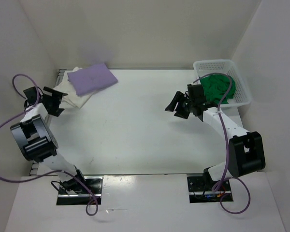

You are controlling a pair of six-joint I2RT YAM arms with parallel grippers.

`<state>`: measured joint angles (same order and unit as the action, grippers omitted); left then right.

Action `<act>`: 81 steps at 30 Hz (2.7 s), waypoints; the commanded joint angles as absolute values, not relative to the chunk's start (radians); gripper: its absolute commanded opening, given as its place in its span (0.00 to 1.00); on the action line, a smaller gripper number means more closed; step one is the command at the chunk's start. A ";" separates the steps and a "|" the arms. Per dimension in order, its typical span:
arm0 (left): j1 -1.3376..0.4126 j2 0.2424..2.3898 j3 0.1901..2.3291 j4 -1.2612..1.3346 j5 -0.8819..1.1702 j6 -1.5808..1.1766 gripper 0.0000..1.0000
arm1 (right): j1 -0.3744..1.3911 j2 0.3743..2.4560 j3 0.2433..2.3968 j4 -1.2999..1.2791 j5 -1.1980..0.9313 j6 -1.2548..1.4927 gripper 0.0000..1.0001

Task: Fold and stack the t-shirts
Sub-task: Put the neatly folded tshirt into the corner of the board with the left arm, then grab crumpled tshirt from bin with the right arm

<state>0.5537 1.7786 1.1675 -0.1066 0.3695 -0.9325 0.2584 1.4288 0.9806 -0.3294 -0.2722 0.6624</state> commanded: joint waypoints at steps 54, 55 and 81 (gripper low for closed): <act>-0.230 1.299 0.899 -0.152 0.746 -0.561 0.83 | -0.153 2.048 1.687 -0.603 0.394 0.515 0.72; -0.230 1.299 0.899 -0.141 0.746 -0.561 0.83 | -0.153 2.048 1.677 -0.603 0.394 0.515 0.58; -0.039 1.433 0.999 -0.106 0.658 -0.821 0.83 | 0.169 1.526 2.371 -0.329 -0.445 0.799 0.00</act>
<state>-0.0772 1.4258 0.9894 -0.1703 0.6540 -0.7460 0.1654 1.5185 2.2814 -0.4557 -0.1329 0.6659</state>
